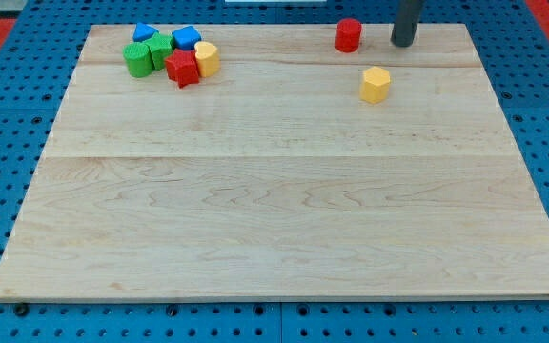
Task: Move the red circle and hexagon together at the top right side
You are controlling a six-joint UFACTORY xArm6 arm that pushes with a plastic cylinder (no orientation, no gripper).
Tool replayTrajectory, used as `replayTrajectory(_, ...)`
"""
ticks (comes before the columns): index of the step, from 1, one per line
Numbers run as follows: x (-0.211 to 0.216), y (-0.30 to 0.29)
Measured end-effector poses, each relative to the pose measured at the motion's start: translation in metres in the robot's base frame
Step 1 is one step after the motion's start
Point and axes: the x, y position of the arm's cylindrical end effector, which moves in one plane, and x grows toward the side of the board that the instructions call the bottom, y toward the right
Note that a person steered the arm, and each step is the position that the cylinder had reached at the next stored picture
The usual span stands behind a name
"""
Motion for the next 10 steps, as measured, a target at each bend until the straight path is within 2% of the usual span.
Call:
replayTrajectory(1, -0.01, -0.026)
replayTrajectory(4, 0.0, -0.229)
replayTrajectory(6, 0.034, -0.08)
replayTrajectory(7, 0.043, -0.111)
replayTrajectory(8, 0.111, -0.12)
replayTrajectory(9, 0.161, -0.091)
replayTrajectory(10, 0.14, -0.048)
